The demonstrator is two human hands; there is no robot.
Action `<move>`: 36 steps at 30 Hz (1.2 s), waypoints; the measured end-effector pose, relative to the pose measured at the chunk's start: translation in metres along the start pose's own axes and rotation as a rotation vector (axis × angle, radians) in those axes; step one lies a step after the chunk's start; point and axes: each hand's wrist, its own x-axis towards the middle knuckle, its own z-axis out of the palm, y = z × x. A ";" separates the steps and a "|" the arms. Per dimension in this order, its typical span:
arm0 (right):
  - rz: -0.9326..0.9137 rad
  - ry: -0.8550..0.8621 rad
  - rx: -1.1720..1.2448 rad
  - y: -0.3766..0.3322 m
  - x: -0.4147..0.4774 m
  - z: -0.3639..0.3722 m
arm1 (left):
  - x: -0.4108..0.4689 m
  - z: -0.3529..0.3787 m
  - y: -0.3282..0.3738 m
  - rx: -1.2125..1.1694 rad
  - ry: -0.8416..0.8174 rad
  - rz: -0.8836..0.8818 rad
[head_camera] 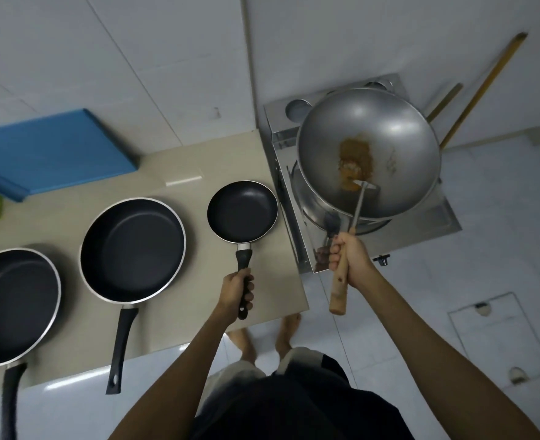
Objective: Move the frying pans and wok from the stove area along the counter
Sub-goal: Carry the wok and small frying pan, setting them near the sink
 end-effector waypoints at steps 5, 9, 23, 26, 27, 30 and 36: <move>-0.034 0.018 -0.059 -0.008 -0.010 -0.001 | -0.013 -0.003 0.017 0.064 0.056 0.119; -0.061 0.013 -0.104 -0.025 -0.030 -0.004 | -0.030 -0.022 0.034 0.038 0.021 0.175; -0.128 -0.101 -0.394 0.025 -0.128 0.072 | -0.113 -0.169 0.031 -0.221 0.157 0.372; -0.112 -0.161 -0.455 0.071 -0.152 0.112 | -0.140 -0.227 0.008 -0.328 0.194 0.365; -0.119 -0.180 -0.474 0.087 -0.160 0.128 | -0.149 -0.247 -0.002 -0.353 0.217 0.370; -0.153 -0.221 -0.534 0.134 -0.184 0.173 | -0.180 -0.307 -0.035 -0.380 0.320 0.392; -0.119 -0.352 -0.677 0.216 -0.222 0.259 | -0.237 -0.414 -0.092 -0.463 0.511 0.419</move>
